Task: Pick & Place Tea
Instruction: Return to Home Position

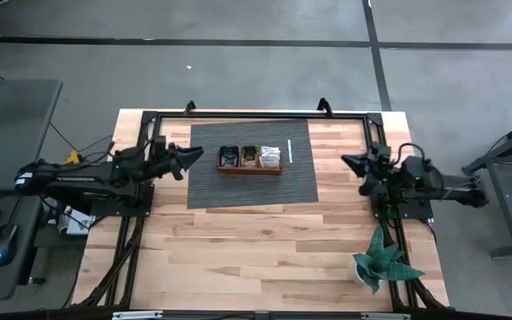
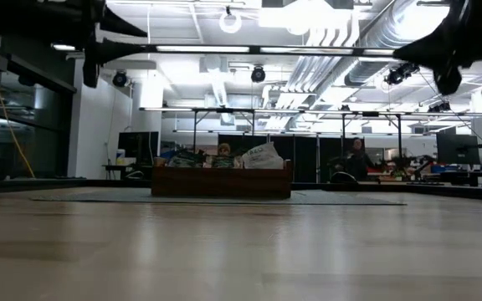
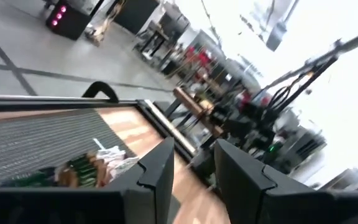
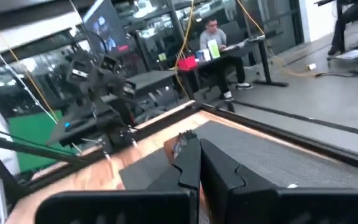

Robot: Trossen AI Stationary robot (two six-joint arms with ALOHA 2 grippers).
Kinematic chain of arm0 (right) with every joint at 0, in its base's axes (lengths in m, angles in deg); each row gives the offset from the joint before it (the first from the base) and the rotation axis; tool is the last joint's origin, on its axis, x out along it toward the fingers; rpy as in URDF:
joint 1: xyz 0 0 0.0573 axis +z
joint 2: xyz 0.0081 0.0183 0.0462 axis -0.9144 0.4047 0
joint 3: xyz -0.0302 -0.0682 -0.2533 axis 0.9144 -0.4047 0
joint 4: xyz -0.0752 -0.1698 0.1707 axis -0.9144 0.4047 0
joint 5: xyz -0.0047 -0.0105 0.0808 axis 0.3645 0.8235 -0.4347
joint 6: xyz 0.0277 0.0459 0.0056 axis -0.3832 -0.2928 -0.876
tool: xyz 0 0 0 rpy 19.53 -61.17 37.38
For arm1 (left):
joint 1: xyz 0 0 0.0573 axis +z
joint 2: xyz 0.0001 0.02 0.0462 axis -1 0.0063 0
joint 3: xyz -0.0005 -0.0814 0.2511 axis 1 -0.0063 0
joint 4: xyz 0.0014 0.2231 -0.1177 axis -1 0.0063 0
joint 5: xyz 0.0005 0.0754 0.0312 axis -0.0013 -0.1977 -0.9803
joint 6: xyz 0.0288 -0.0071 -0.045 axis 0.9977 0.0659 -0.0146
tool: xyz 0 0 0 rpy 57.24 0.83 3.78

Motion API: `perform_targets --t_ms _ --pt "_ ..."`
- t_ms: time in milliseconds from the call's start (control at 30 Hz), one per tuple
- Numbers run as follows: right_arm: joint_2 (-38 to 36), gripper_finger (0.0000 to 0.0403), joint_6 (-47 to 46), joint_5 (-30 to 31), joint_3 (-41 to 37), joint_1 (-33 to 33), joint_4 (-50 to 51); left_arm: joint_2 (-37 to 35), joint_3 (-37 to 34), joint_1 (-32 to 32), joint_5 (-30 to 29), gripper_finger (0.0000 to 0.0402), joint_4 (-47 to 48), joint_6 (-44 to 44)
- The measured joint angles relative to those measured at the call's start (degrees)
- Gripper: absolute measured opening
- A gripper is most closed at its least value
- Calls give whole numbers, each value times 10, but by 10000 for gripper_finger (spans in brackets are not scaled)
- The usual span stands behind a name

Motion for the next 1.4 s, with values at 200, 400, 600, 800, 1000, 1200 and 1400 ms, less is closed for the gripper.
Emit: perform_targets --t_ms 200,400,600,800,1000,1200,1400 --pt "0 1 -10 -25 -75 -1 -137 -1 -71 -31 -48 114 -135 -13" --pt "3 1 -18 -68 -128 -23 -197 -1 -123 -36 -92 114 -196 -15" --pt "3 1 -12 -106 -129 -45 -225 0 -165 -36 -111 114 -256 -23" --pt "3 1 -14 -106 -129 -58 -204 -1 -166 -36 -101 114 -222 -24" --pt "3 6 -14 -108 -129 -57 -173 -1 -167 -36 26 114 -219 66" --pt "3 10 -10 -108 -129 -57 -155 -1 -167 -36 76 114 -167 148" --pt "3 5 -10 -108 -129 -57 -156 -1 -168 -36 77 114 -74 207"
